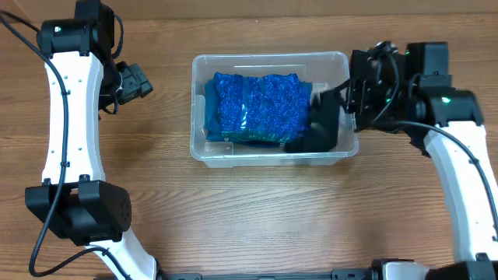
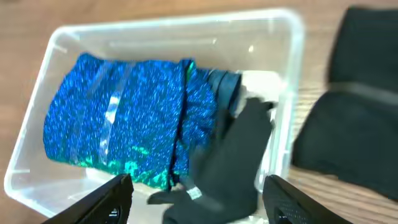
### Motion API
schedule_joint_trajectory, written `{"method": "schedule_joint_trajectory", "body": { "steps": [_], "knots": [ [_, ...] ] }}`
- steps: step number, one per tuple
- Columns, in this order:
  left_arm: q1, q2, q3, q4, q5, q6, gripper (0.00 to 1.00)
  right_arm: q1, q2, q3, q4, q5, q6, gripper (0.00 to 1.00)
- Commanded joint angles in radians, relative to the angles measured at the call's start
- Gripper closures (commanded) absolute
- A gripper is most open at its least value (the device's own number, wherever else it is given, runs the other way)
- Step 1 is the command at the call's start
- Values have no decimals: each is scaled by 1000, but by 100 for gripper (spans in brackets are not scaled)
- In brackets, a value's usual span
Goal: Pack container
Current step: 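Lift the black clothes with the right gripper over the bin's right side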
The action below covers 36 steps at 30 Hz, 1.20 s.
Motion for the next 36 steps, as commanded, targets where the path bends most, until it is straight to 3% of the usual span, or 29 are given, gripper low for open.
{"method": "schedule_joint_trajectory", "body": {
  "steps": [1, 6, 12, 16, 20, 26, 28, 33, 36],
  "knots": [
    [0, -19, -3, -2, -9, -18, 0, -14, -9, 21, -6, 84, 87, 29],
    [0, -19, -3, -2, -9, -18, 0, -104, -3, 21, -20, 389, 311, 19],
    [0, -19, -3, -2, -9, -18, 0, -405, 107, 21, 17, 345, 307, 0],
    [0, -19, -3, -1, -9, -18, 0, -613, 271, 21, 85, 197, 306, 0],
    [0, -19, -3, -2, -9, -18, 0, -726, 409, 21, 137, 142, 290, 2],
    [0, -19, -3, -2, -9, -18, 0, -726, 570, 21, 245, -47, 223, 5],
    [0, -19, -3, -1, -9, -18, 0, -691, 620, 21, 255, -48, 223, 12],
    [0, -19, -3, -1, -9, -18, 0, -660, 607, 32, 241, -33, 248, 76],
    [0, -19, -3, -2, -9, -18, 0, -663, 519, 58, 185, -34, 286, 89]
  ]
}}
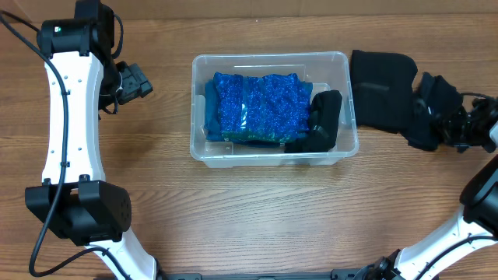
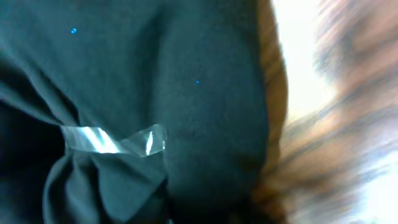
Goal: Pack container
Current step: 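Lift the black clothes with the right gripper over the bin's right side, then lower the black clothes into the bin and press them flat with the right gripper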
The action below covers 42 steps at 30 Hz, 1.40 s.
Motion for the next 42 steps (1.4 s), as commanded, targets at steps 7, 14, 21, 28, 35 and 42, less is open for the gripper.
{"method": "schedule_joint_trajectory", "body": {
  "steps": [7, 14, 21, 28, 35, 42],
  "knots": [
    [0, -19, -3, -1, -9, -17, 0, 129, -608, 69, -140, -108, 28, 96],
    [0, -19, -3, -1, -9, -17, 0, 511, -795, 69, -127, -189, -23, 96],
    [0, -19, -3, -2, -9, -17, 0, 712, -594, 61, -72, -186, -110, 96],
    [0, -19, -3, -2, -9, -17, 0, 711, -333, 61, -288, 84, -242, 80],
    [0, -19, -3, -2, -9, -17, 0, 702, -513, 155, -318, 243, -116, 32],
    [0, -19, -3, -2, -9, -17, 0, 486, -504, 160, -253, 335, 11, 9]
  ]
}}
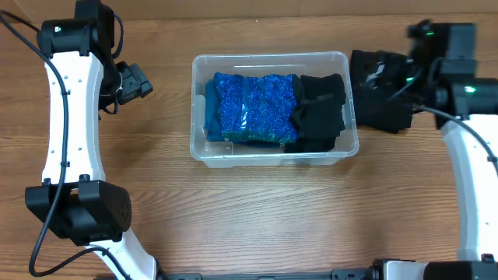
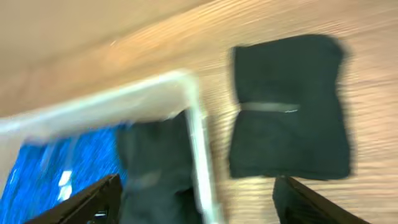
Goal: Pack container
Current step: 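Lower the black clothes into the bin and press them flat with the right gripper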
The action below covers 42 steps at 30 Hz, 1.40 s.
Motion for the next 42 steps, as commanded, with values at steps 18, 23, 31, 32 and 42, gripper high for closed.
{"method": "schedule_joint_trajectory", "body": {
  "steps": [18, 23, 31, 32, 42],
  "knots": [
    [0, -19, -3, -2, -9, -17, 0, -276, 671, 6, 294, -261, -11, 16],
    [0, -19, -3, -2, -9, -17, 0, -275, 666, 14, 235, -377, -16, 88],
    [0, -19, -3, -2, -9, -17, 0, -203, 139, 101, 40, -391, -16, 96],
    [0, -19, -3, -2, -9, -17, 0, -175, 60, 101, 39, -391, -16, 96],
    [0, -19, -3, -2, -9, -17, 0, 257, -188, 96, 69, -522, -12, 96]
  ]
}}
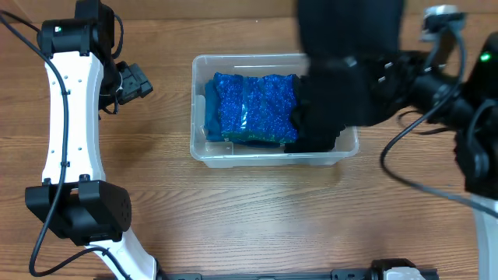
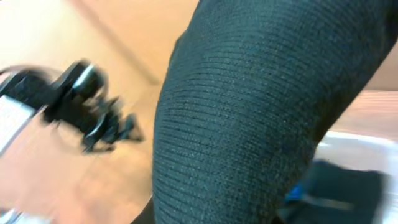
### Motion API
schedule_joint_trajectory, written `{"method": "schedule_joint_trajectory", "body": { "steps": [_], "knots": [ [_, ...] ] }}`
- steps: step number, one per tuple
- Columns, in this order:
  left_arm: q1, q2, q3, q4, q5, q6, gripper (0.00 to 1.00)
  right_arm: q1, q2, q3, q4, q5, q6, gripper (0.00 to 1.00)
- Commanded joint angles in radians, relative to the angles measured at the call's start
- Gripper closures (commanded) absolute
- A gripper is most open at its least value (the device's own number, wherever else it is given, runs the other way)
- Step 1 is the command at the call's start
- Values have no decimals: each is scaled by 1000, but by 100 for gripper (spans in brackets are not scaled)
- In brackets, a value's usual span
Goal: Pack container
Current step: 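Lower the black clothes into the bin and press them flat with the right gripper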
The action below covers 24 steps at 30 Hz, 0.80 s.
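The clear plastic container [image 1: 196, 148] stands mid-table. In it a blue sparkly bundle [image 1: 257, 105] fills the left and middle, and black cloth [image 1: 315, 138] lies at its right end. A large black knitted garment [image 1: 350, 47] hangs high above the container's right end; it fills the right wrist view [image 2: 249, 93]. My right arm [image 1: 440, 89] reaches into this garment, and the cloth hides its fingers. My left gripper [image 1: 138, 82] is off to the left of the container, away from it, also seen blurred in the right wrist view [image 2: 93, 109].
Wooden tabletop [image 1: 249, 218] all around the container. The left arm's white links [image 1: 70, 117] run down the left side. A strip of blue bundle [image 2: 298, 193] shows at the lower right of the wrist view.
The black garment that lay on the table right of the container is off the table, now held high over the container's right end. My right gripper, open then, is buried in it.
My right gripper first stood open over the container's right end, one black piece leaning in there. Then it was out at the far right, close on black cloth. Then more black cloth lay in the container. Now the last garment hangs above it.
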Motion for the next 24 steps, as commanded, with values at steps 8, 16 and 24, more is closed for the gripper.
{"method": "schedule_joint_trajectory", "body": {
  "steps": [8, 16, 24],
  "knots": [
    [0, -19, -3, -2, -9, -17, 0, 270, 441, -15, 33, 21, 79, 96],
    [0, -19, -3, -2, -9, -17, 0, 257, 640, -13, -224, 669, 54, 65],
    [0, -19, -3, -2, -9, -17, 0, 294, 449, 23, -218, 775, 123, 45]
  ]
}}
